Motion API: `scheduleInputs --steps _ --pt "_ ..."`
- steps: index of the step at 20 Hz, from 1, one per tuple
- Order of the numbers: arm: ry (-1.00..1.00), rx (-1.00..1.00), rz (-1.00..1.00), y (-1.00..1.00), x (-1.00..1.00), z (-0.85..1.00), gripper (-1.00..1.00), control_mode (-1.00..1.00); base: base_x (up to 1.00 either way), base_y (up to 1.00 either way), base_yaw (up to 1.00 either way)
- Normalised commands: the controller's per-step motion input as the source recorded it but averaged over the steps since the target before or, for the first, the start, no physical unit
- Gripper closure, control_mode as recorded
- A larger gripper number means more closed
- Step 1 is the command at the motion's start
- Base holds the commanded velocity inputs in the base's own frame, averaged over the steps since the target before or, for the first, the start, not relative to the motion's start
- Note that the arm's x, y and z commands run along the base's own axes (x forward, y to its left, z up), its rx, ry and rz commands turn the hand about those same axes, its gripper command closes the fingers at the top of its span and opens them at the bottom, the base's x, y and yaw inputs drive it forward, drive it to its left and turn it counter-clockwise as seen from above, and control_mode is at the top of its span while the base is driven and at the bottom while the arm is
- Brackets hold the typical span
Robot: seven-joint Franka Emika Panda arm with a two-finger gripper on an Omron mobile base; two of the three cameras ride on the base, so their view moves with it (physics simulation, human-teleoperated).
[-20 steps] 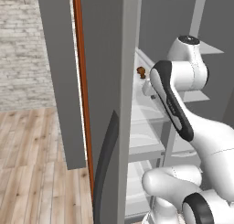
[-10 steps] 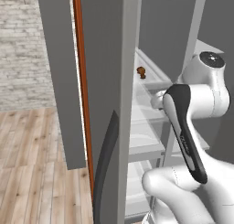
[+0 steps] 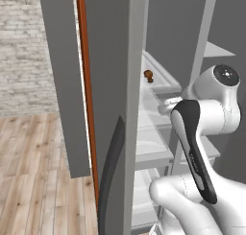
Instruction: There's a chicken drumstick in the fridge that needs to be moved to the freezer for freezing. Pick up the chicken drumstick from the fridge, place it on any shelf in the freezer, and close the fridge and freezer doors when done.
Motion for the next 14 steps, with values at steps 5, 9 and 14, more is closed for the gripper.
scheduleInputs --steps 5,9,14 --pt "-0.10 0.03 0.00 -0.01 0.22 0.34 -1.00 -1.00 0.00 0.00 0.00" --pt "-0.04 0.02 0.00 0.00 0.36 0.23 -1.00 -1.00 0.00 0.00 0.00" --pt "0.00 0.00 0.00 0.00 0.40 0.18 -1.00 -1.00 0.00 0.00 0.00"
